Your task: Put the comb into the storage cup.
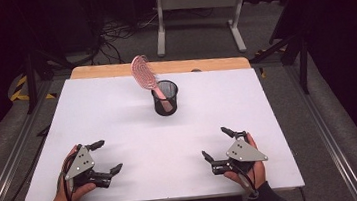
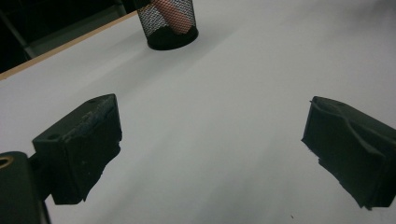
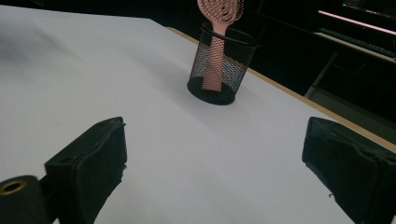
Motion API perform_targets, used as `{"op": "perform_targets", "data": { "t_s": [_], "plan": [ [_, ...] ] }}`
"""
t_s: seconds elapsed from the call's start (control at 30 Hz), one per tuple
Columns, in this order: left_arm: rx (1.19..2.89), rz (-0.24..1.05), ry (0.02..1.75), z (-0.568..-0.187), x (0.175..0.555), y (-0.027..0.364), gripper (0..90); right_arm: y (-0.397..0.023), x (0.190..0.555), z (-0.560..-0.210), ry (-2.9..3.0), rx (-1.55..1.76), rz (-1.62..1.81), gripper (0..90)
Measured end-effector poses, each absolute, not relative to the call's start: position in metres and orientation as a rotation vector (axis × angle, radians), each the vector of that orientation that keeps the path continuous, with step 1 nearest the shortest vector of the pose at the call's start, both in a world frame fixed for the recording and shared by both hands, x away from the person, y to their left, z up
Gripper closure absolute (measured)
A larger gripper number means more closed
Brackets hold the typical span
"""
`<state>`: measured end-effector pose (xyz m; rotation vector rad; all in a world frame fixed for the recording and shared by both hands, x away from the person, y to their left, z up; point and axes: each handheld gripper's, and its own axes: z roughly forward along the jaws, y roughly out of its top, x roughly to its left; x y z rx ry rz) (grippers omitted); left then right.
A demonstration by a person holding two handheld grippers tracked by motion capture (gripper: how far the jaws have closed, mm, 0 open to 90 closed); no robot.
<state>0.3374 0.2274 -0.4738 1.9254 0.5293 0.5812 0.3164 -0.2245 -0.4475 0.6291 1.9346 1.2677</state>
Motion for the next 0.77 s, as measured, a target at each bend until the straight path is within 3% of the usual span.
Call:
{"op": "perform_targets", "data": {
  "t_s": [0.77],
  "plan": [
    [1.933,0.582,0.554,-0.4757,0.3371,0.2299,5.7,-0.2254,0.3228,-0.4468,1.923,0.642,1.288,6.7]
  ]
}}
